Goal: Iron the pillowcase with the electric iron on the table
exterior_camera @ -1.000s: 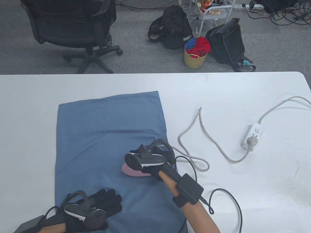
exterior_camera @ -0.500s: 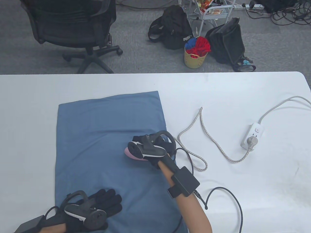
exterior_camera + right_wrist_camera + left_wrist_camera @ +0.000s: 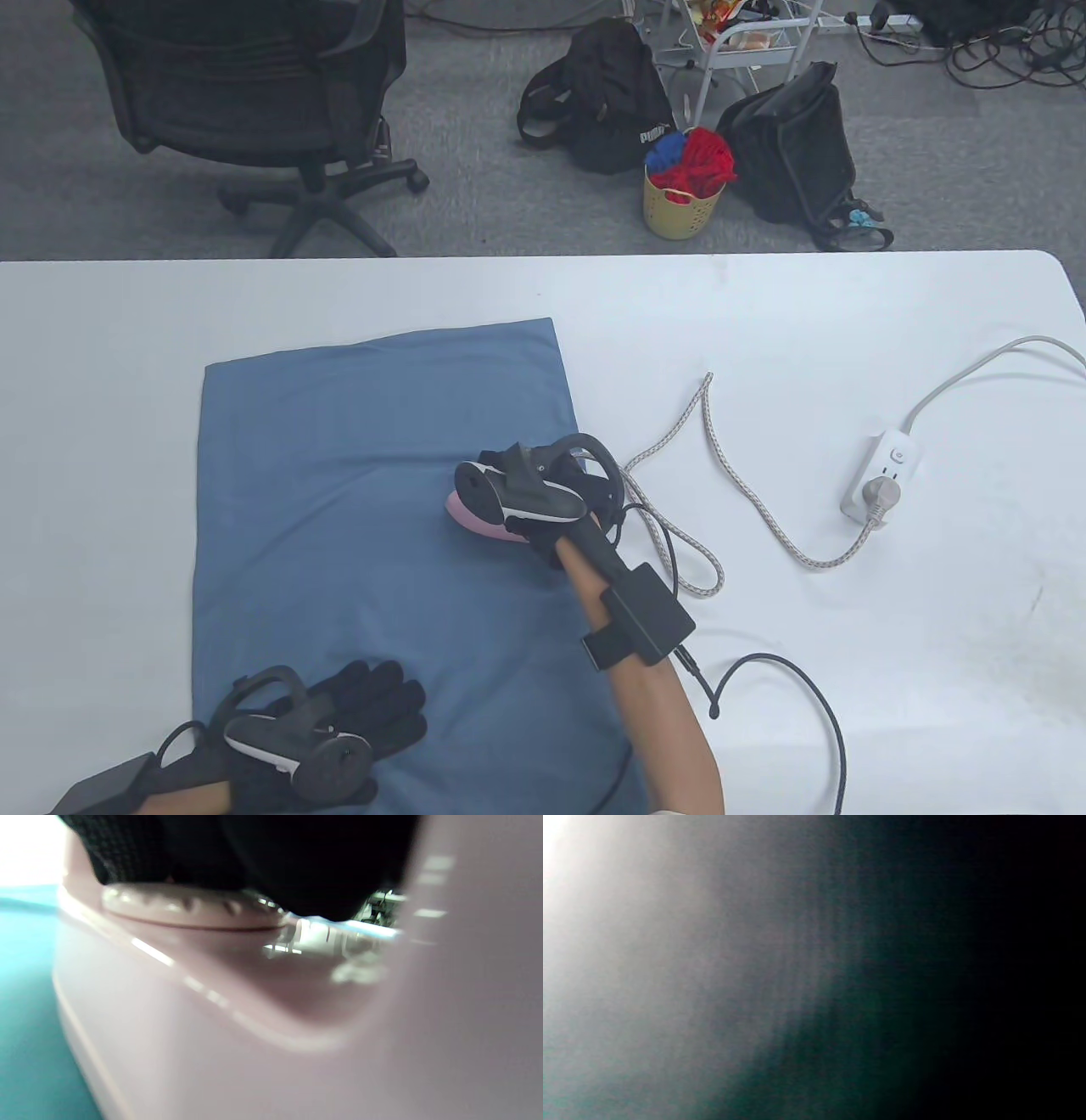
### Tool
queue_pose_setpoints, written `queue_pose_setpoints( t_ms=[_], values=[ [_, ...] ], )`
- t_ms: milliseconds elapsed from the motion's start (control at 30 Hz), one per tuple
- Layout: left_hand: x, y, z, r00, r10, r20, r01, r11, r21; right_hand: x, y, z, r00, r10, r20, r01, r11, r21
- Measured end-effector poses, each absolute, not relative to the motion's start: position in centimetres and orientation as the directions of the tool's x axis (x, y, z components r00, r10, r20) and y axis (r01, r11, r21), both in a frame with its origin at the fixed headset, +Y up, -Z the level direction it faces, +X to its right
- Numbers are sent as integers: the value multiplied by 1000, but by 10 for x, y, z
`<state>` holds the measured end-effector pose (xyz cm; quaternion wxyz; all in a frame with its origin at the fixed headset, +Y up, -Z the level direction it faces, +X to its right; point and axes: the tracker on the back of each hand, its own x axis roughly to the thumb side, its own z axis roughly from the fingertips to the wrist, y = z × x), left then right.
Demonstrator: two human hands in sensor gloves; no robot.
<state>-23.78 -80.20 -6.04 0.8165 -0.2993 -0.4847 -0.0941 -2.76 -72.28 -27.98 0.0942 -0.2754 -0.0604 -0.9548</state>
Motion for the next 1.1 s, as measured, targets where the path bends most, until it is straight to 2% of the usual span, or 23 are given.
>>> queue_pose_setpoints(
  t_ms=[67, 233, 300, 400, 533, 600, 867, 1033, 1100],
  values=[
    [-238, -802, -61, 512, 139, 847, 443, 802, -400, -22, -717, -270, -818, -130, 561, 234, -965, 118],
    [-238, -802, -60, 513, 137, 848, 445, 802, -399, -9, -728, -255, -793, -178, 582, 282, -955, 92],
    [-238, -802, -60, 513, 132, 848, 446, 803, -395, -2, -732, -258, -819, -49, 572, 138, -984, 115],
    [-238, -802, -60, 513, 133, 848, 446, 803, -395, -2, -730, -267, -839, -122, 531, 213, -970, 114],
    [-238, -802, -60, 513, 132, 848, 447, 802, -395, -3, -728, -286, -881, -71, 468, 199, -953, 229],
    [-238, -802, -60, 513, 131, 848, 448, 803, -394, -3, -728, -293, -886, -75, 458, 205, -949, 241],
    [-238, -801, -59, 510, 113, 853, 452, 809, -377, -2, -731, -303, -907, -106, 408, 194, -964, 182],
    [-238, -801, -59, 512, 109, 852, 454, 808, -376, 2, -734, -302, -903, -149, 403, 199, -976, 84],
    [-238, -801, -60, 514, 109, 851, 453, 807, -378, 3, -735, -302, -906, -128, 403, 181, -979, 95]
  ],
)
